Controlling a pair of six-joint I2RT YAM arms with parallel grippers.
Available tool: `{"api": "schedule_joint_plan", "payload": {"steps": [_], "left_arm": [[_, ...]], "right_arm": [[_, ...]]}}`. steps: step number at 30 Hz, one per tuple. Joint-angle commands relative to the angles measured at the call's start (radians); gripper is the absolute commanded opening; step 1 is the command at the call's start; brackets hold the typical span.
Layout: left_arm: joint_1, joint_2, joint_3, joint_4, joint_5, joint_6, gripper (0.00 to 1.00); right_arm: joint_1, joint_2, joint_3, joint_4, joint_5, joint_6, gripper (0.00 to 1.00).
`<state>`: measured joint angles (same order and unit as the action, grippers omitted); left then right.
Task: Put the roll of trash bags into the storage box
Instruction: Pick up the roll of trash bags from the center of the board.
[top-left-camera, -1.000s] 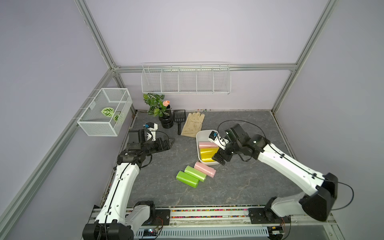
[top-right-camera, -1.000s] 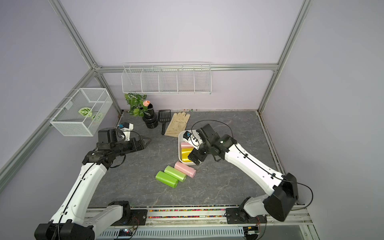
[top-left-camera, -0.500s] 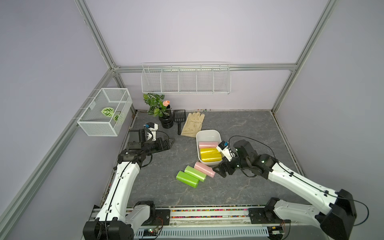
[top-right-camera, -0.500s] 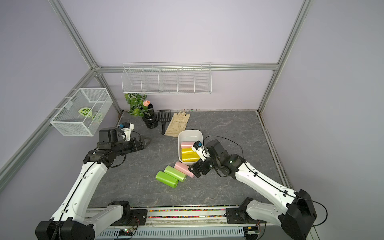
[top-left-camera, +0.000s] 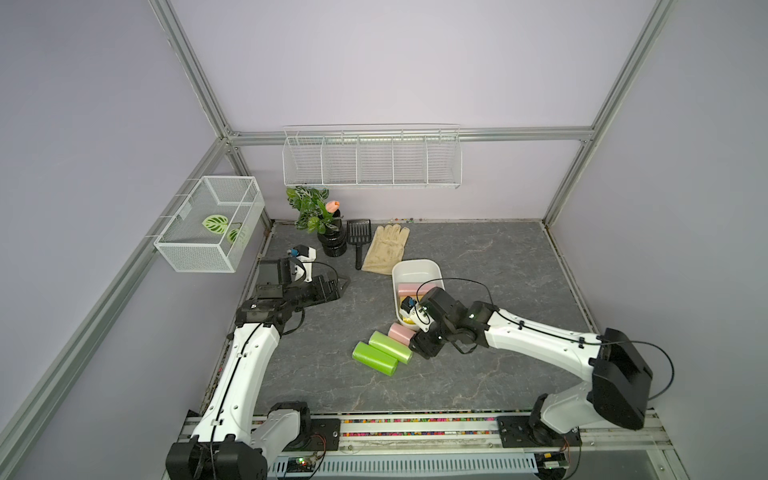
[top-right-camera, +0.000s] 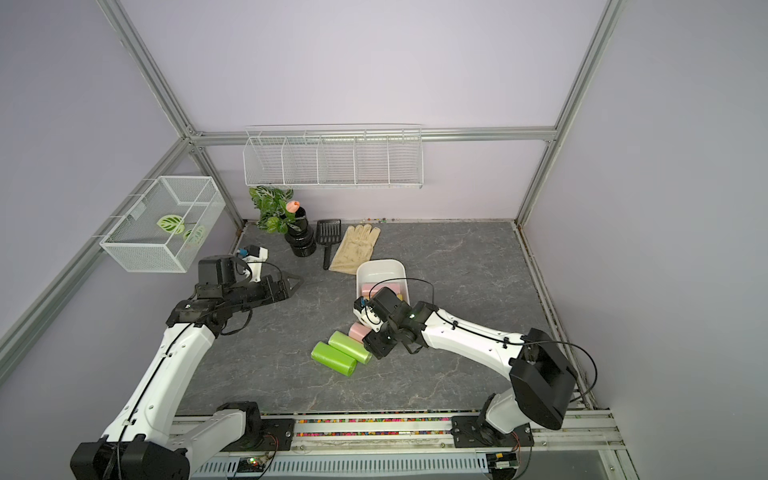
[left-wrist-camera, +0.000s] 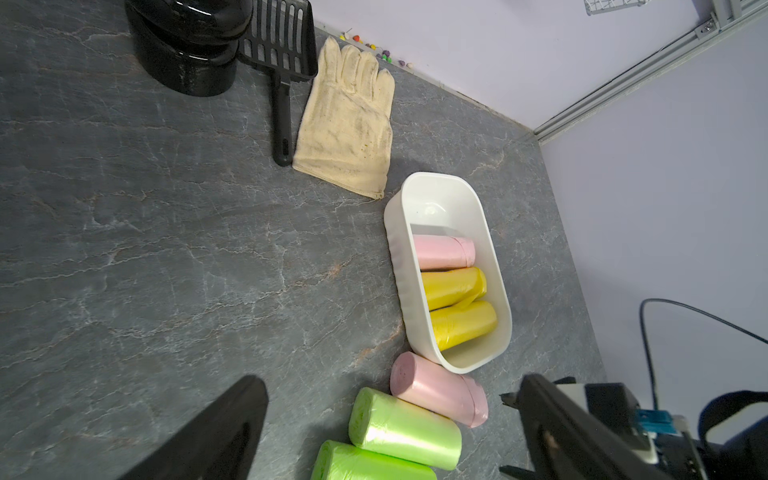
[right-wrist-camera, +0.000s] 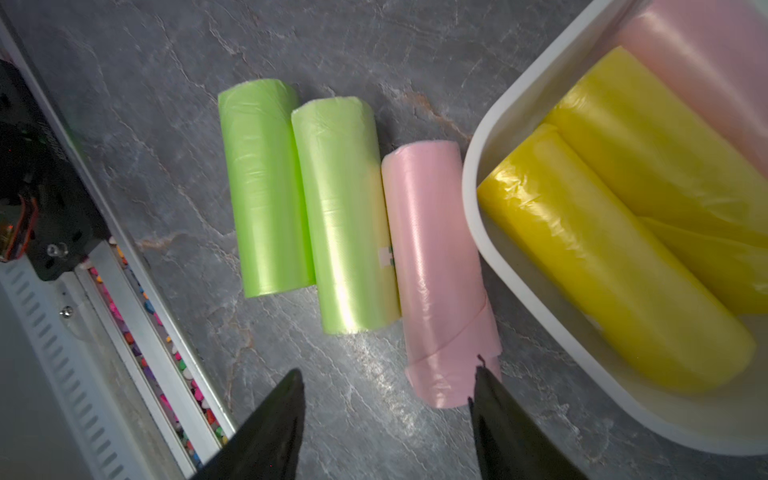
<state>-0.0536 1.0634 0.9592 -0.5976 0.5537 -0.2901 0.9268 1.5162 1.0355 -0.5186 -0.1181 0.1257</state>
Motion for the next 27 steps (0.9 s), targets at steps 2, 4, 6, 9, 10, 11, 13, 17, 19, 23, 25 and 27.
{"api": "schedule_joint_plan", "payload": {"steps": [2,4,6,9,10,11,13,17,19,23,25,27], "left_arm": [[-0.003,0.001,0.013,-0.002,-0.002,0.016,1.00],[-0.003,0.000,0.013,-0.002,-0.002,0.015,1.00],[-0.003,-0.002,0.013,-0.002,-0.003,0.016,1.00],[-0.003,-0.002,0.013,-0.002,-0.003,0.015,1.00],[-0.003,-0.002,0.013,-0.002,-0.003,0.015,1.00],[-0.003,-0.002,0.014,-0.001,-0.004,0.013,1.00],[-0.003,-0.001,0.013,-0.001,-0.002,0.013,1.00],[-0.003,-0.003,0.013,-0.001,-0.001,0.012,1.00],[-0.003,-0.004,0.012,-0.001,-0.001,0.012,1.00],[-0.003,-0.006,0.012,-0.001,-0.002,0.013,1.00],[-0.003,-0.008,0.012,-0.001,-0.002,0.013,1.00],[-0.003,-0.009,0.012,-0.001,-0.001,0.012,1.00]], "right_arm": [[0.009,0.034,0.029,-0.033,0.034,-0.026,0.72],[0.010,0.061,0.043,-0.049,0.040,-0.034,0.72],[0.010,0.092,0.058,-0.067,0.047,-0.040,0.72],[0.009,0.122,0.071,-0.074,0.052,-0.044,0.72],[0.010,0.126,0.073,-0.070,0.048,-0.046,0.73],[0.010,0.133,0.076,-0.068,0.048,-0.048,0.73],[0.010,0.147,0.083,-0.071,0.054,-0.053,0.73],[0.010,0.187,0.104,-0.089,0.055,-0.055,0.73],[0.010,0.194,0.102,-0.078,0.043,-0.048,0.72],[0.005,0.200,0.095,-0.063,0.033,-0.040,0.63],[-0.001,0.198,0.089,-0.063,0.041,-0.037,0.58],[-0.012,0.187,0.079,-0.057,0.039,-0.038,0.54]]}}
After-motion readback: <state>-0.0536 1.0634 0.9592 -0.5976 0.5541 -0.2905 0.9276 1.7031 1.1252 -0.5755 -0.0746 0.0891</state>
